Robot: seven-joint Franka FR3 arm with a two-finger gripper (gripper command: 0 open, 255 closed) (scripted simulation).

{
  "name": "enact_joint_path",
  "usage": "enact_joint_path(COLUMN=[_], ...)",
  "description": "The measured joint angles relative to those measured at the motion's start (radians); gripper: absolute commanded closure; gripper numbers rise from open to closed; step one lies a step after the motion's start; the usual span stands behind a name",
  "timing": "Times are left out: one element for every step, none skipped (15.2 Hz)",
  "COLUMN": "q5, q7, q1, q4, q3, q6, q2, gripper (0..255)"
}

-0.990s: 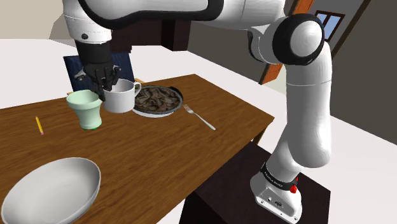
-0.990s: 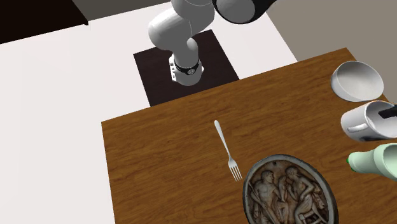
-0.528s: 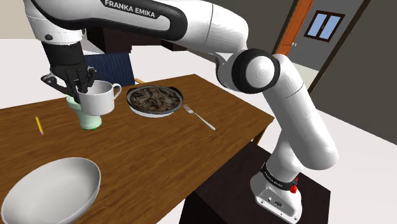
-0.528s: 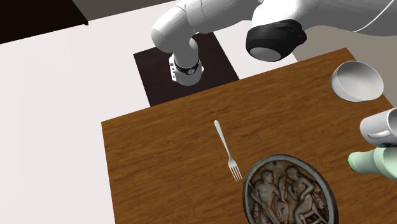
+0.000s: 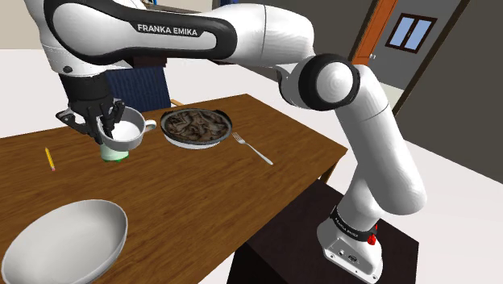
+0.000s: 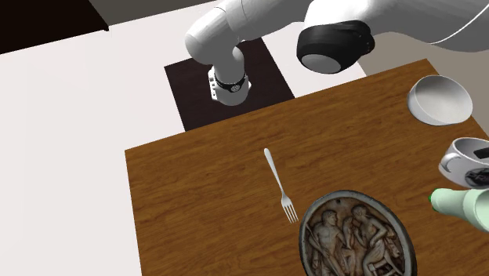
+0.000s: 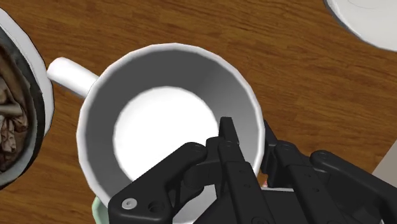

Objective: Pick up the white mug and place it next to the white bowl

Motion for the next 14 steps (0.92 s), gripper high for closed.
enact_joint_path(q5=[-0.001, -0.002, 0.002, 0.001, 0.001, -0.003, -0.003, -0.005, -0.006, -0.004, -0.005, -0.01, -0.007, -0.011], q7=[0.002, 0.002, 0.01, 0.007, 0.009, 0.015, 0.019, 0.018, 0.023, 0.022, 0.034, 0.025, 0.028, 0.028], q1=[-0.001, -0.006, -0.018, -0.023, -0.028, -0.02, -0.025, -0.032, -0.036, -0.043, -0.04, -0.033, -0.043, -0.04], q4=[-0.01, -0.024, -0.07, -0.081, -0.096, -0.089, -0.111, -0.128, -0.148, -0.165, -0.187, -0.156, -0.188, -0.187], q3=[0.001, 0.002, 0.006, 0.007, 0.008, 0.007, 0.009, 0.008, 0.008, 0.009, 0.01, 0.003, 0.001, -0.006], q6=[0.012, 0.028, 0.054, 0.067, 0.081, 0.083, 0.099, 0.117, 0.136, 0.146, 0.162, 0.158, 0.176, 0.184], q2=[0.0, -0.002, -0.022, -0.023, -0.027, -0.02, -0.027, -0.034, -0.044, -0.053, -0.061, -0.046, -0.036, -0.004], gripper=[255, 255, 255, 255, 255, 255, 255, 255, 255, 255, 255, 255, 255, 255])
